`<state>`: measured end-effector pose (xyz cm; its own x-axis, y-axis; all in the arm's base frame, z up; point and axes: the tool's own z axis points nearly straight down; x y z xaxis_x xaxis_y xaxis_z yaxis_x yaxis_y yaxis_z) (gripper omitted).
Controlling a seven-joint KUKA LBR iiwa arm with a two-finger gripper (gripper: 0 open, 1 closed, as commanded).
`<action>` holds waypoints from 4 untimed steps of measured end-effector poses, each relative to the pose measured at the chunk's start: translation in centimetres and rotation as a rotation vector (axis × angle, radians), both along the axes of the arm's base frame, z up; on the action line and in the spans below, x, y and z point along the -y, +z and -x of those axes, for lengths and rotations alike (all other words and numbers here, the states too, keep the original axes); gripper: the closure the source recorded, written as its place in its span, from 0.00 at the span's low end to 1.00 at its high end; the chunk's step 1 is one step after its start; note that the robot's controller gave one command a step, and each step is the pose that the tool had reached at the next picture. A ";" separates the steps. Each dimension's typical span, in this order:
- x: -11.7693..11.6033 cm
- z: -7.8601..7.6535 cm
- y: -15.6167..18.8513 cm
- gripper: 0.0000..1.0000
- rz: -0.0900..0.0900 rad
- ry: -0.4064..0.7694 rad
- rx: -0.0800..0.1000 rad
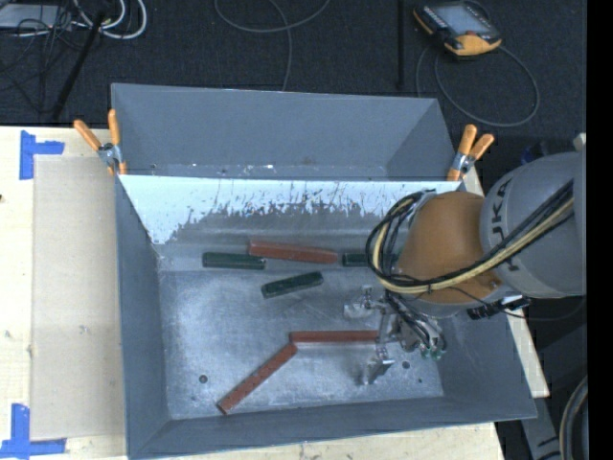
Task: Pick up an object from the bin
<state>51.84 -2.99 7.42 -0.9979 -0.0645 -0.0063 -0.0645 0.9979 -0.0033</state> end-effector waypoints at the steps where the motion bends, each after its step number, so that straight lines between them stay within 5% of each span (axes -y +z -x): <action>1: -2.9 -0.9 2.2 0.00 -0.003 -0.006 -0.007; 2: -3.9 -0.7 0.4 0.00 -0.003 0.021 -0.007; 3: -6.8 -2.0 0.2 1.00 0.002 -0.232 0.000; 4: -6.8 -2.1 0.2 1.00 0.002 -0.232 0.000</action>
Offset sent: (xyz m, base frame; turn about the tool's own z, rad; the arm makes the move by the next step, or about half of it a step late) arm 0.0059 0.0418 -0.0042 -0.0330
